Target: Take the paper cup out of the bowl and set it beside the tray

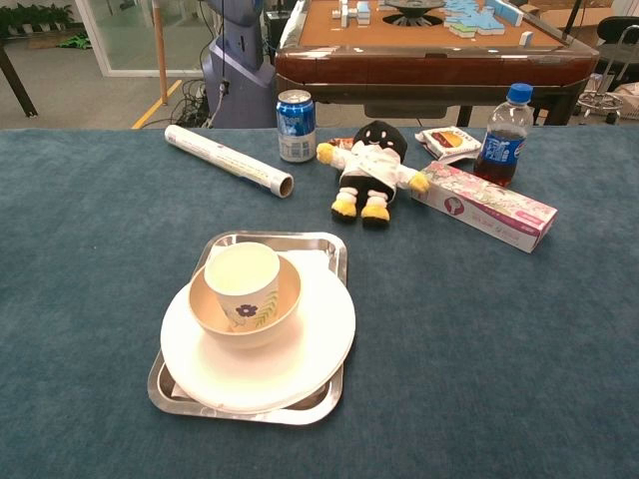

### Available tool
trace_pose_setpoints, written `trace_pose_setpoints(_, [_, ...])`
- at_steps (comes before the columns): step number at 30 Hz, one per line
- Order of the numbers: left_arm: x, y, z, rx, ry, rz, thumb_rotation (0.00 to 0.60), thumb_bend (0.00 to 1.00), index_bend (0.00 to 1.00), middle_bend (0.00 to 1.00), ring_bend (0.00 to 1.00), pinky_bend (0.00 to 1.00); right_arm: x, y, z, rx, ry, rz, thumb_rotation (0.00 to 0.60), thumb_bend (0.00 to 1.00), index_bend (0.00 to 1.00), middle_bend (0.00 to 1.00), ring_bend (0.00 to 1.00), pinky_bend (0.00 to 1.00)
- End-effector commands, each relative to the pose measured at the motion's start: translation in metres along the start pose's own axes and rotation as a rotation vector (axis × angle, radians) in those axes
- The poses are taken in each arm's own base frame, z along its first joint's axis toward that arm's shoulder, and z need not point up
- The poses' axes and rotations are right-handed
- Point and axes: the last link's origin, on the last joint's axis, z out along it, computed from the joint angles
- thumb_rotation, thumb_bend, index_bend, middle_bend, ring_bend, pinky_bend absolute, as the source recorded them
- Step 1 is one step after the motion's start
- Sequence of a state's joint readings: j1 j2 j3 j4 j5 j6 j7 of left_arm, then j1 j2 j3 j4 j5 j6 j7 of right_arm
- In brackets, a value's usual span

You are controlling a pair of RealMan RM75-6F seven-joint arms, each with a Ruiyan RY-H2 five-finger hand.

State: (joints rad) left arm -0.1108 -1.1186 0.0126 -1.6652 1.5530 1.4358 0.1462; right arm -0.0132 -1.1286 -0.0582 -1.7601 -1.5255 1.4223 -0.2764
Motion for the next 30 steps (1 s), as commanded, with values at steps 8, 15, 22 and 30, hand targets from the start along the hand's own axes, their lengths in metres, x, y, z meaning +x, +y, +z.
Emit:
trace_pose_setpoints(8, [0.001, 0.001, -0.001, -0.007, 0.004, -0.002, 0.6, 0.32, 0.0, 0.0, 0.0, 0.0, -0.001, 0.0, -0.002, 0.0, 0.005, -0.002, 0.6, 0.22, 0.0, 0.0, 0.0, 0.0])
trace_pose_setpoints(15, [0.002, 0.001, -0.002, -0.007, 0.008, 0.001, 0.6, 0.32, 0.0, 0.0, 0.0, 0.0, 0.002, 0.0, -0.001, 0.001, 0.016, 0.002, 0.6, 0.22, 0.0, 0.0, 0.0, 0.0])
trace_pose_setpoints(22, [-0.002, -0.005, 0.002, 0.005, 0.001, -0.021, 0.6, 0.32, 0.0, 0.0, 0.0, 0.0, 0.0, -0.001, 0.002, 0.009, -0.009, 0.013, 0.6, 0.22, 0.0, 0.0, 0.0, 0.0])
trace_pose_setpoints(30, [0.006, -0.003, 0.009, -0.008, 0.026, -0.022, 0.6, 0.32, 0.0, 0.0, 0.0, 0.0, 0.007, 0.002, 0.005, 0.014, 0.006, 0.038, 0.6, 0.22, 0.0, 0.0, 0.0, 0.0])
